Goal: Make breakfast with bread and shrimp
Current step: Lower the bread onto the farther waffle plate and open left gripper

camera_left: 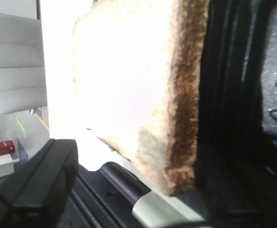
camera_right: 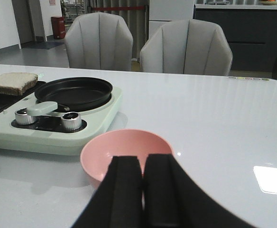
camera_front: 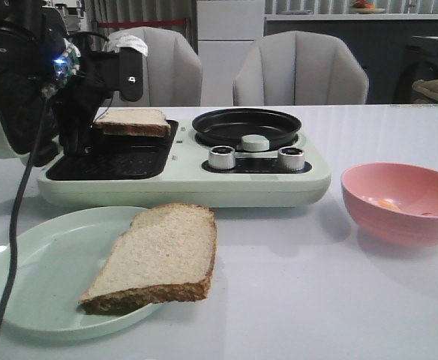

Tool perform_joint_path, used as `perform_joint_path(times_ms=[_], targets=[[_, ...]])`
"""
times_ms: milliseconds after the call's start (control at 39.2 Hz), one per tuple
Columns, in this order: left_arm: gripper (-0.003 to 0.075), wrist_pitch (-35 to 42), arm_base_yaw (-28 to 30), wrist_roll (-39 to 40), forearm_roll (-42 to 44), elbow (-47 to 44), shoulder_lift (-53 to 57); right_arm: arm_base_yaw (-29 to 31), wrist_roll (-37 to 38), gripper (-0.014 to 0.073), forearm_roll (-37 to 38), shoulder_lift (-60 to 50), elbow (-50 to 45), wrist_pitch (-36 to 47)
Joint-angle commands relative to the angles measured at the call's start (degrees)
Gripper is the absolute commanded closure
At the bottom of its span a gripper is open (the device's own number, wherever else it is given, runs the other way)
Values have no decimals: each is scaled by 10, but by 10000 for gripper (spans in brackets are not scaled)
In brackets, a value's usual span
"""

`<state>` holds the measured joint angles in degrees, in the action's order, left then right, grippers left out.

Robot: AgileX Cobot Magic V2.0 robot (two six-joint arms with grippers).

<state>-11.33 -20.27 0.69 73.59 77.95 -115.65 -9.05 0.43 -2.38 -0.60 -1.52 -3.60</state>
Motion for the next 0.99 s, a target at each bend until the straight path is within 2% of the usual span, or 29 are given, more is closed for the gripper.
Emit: perform_joint_path(times_ms=[0, 306, 637, 968], targets=[[59, -8, -8, 7, -39, 4, 38, 3, -4, 419, 4, -12, 9, 44], [66, -44, -30, 7, -158, 4, 103, 3, -4, 419, 4, -12, 9, 44], [66, -157, -65, 7, -261, 4, 183, 3, -4, 419, 4, -12, 9, 44], [66, -233, -106, 7, -437, 4, 309, 3, -4, 419, 4, -12, 9, 44]])
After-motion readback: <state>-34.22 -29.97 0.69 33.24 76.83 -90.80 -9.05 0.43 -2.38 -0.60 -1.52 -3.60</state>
